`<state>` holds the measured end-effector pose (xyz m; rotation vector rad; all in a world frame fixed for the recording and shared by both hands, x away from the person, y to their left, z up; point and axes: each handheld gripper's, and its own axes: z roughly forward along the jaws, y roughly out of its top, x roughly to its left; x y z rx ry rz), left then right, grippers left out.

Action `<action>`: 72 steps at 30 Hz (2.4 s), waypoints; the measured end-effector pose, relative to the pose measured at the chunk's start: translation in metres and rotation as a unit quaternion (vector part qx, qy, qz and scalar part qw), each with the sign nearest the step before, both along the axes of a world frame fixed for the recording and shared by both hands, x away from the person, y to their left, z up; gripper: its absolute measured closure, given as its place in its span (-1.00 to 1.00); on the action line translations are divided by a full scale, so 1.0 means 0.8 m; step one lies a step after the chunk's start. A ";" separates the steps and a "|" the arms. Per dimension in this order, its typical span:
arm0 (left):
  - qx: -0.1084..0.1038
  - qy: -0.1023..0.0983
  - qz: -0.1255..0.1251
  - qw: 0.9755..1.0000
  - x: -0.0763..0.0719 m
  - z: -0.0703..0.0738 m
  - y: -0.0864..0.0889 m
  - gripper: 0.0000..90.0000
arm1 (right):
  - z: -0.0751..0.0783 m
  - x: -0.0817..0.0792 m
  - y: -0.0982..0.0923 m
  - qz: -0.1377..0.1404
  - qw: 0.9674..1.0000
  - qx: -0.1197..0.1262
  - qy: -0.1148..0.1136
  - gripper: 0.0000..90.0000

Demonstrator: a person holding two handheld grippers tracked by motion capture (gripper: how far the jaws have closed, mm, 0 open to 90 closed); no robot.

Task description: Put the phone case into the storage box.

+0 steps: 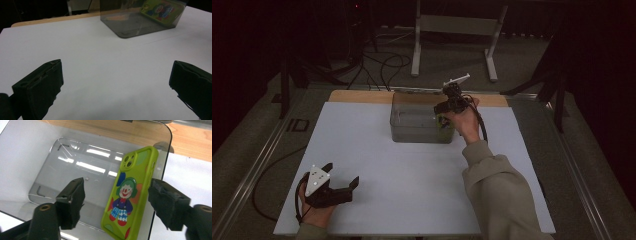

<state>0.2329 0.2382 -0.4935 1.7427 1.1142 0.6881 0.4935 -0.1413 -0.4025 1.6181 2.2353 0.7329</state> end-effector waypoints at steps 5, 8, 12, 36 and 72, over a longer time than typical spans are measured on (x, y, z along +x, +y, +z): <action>-0.001 0.000 0.001 1.000 0.000 0.000 0.000 -0.99 | -0.002 -0.010 -0.002 0.003 1.000 -0.005 -0.009 -0.54; 0.000 0.000 0.000 1.000 0.000 0.000 0.000 -0.99 | -0.004 -0.016 -0.004 0.012 1.000 -0.009 -0.020 -0.60; 0.000 -0.001 0.002 1.000 0.000 0.000 0.000 -0.99 | -0.002 -0.026 -0.008 0.014 0.999 0.005 -0.039 -0.65; -0.001 -0.003 0.008 1.000 -0.002 0.001 0.002 -0.99 | -0.007 -0.116 -0.042 0.048 0.978 0.016 -0.203 -0.79; -0.016 -0.012 0.014 1.000 -0.001 0.007 0.008 -1.00 | -0.050 -0.283 -0.115 0.049 0.955 0.018 -0.292 -0.80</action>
